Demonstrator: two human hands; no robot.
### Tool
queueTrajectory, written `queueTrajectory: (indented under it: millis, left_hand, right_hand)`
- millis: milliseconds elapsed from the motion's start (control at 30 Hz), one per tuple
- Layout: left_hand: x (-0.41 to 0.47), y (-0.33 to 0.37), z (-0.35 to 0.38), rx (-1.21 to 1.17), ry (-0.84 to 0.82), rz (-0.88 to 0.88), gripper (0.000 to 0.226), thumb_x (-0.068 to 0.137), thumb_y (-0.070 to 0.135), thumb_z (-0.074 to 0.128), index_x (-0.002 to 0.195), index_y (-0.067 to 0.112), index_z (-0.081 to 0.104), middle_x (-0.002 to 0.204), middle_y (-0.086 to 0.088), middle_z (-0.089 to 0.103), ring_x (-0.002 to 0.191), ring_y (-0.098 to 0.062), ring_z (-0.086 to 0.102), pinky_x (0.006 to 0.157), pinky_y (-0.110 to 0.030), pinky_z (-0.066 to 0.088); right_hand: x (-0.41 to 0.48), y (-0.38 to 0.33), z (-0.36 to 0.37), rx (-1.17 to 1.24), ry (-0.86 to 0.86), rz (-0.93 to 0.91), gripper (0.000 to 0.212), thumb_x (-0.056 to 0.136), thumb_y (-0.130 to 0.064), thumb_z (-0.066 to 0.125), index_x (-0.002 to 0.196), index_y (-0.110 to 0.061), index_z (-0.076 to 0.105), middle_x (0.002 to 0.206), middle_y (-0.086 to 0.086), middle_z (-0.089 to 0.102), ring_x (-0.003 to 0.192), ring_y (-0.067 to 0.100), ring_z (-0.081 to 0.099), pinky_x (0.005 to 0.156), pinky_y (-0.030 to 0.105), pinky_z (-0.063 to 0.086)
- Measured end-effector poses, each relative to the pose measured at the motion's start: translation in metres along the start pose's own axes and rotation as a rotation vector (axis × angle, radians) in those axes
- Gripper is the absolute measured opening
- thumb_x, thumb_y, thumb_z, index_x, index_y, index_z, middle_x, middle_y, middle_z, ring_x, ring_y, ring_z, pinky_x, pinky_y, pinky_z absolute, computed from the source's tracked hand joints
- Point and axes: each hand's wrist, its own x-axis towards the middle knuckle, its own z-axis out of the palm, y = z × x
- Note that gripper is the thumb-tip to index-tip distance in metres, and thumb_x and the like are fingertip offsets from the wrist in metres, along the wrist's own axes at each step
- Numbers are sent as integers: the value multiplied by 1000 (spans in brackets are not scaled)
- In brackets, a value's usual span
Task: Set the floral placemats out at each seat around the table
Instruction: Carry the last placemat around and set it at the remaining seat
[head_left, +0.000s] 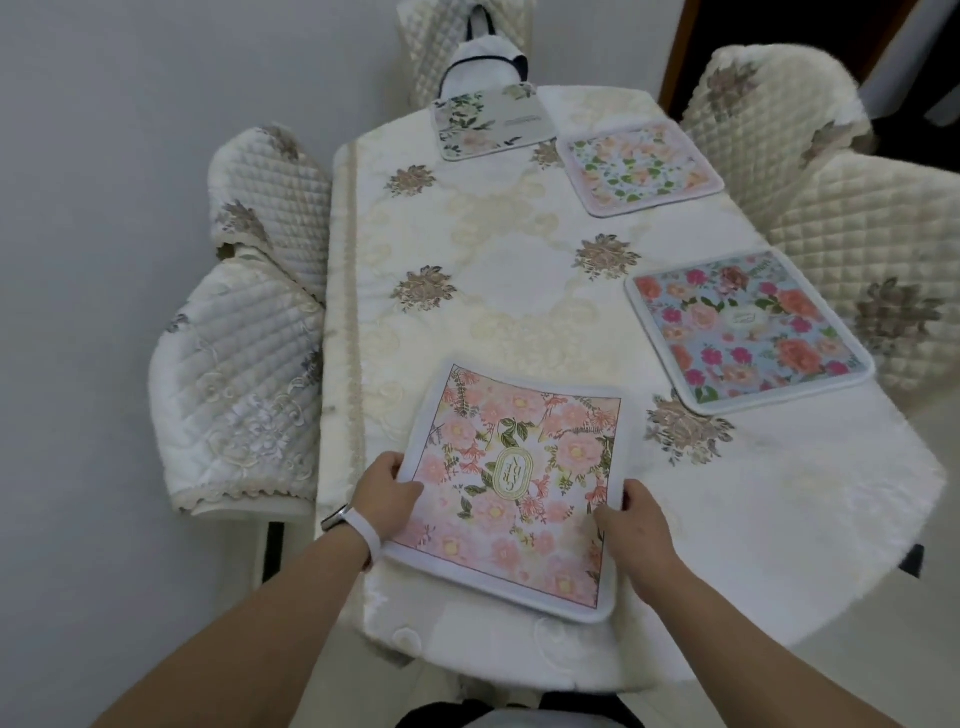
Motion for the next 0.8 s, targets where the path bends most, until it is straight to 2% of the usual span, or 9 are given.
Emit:
queueTrajectory:
  millis: [100,200,367,467,567,633,733,800]
  left_hand:
    - [-18,-4,-18,-55,70,-26,20,86,6,61,104,14,57,95,-4,66,79,-22,63,63,-30,50]
    - [-37,-7,-43,-121,167,-67,18,86,5,60,102,14,58,94,-5,67,78,-22,66,61,-32,53]
    - [-68,-26,-88,-235,340,-135,19,85,1,60,97,14,57,95,-9,69,81,-30,69,73,-48,59]
    - [-91,-43,-109,-290,426,-171,20,86,0,59,98,15,57,94,-5,68,80,-24,68,72,-42,58]
    - [-109,-65,-126,-329,468,-208,19,85,5,61,101,15,57,98,-5,68,83,-24,68,76,-46,58]
    - [-117,-79,-137,-365,508,-217,16,85,4,60,96,16,56,97,-6,68,83,-24,68,74,-45,58]
    - [-126,-98,-157,-458,545,-192,16,88,0,58,96,15,56,97,-5,67,82,-23,67,68,-38,56]
    - [-129,-115,-174,-501,548,-171,16,89,1,58,100,13,56,99,-6,67,84,-24,67,68,-38,56]
  right_hand:
    - [6,-15,12,-21,-58,-61,11,89,-6,56,94,-17,55,86,7,63,68,21,58,56,29,42]
    - [7,-34,33,-45,-139,-98,13,88,-5,55,94,-17,55,88,8,64,71,21,59,56,30,43]
    - [-2,-68,78,-83,-296,-183,15,89,-4,53,93,-18,55,88,7,64,71,20,61,56,29,44]
    - [-12,-86,104,-124,-370,-252,13,89,-5,54,90,-18,55,83,6,63,67,19,58,55,27,42]
    - [-25,-102,128,-168,-412,-294,10,89,-7,55,92,-17,57,84,7,64,67,20,59,56,29,44]
    - [-35,-111,143,-193,-437,-325,10,88,-7,55,92,-16,57,85,9,64,66,20,58,55,30,45]
    - [-49,-122,167,-252,-424,-383,10,86,-13,57,91,-22,57,85,5,66,72,22,61,61,34,49]
    - [-61,-129,186,-267,-417,-411,11,86,-13,57,89,-24,57,83,2,65,72,23,62,62,35,50]
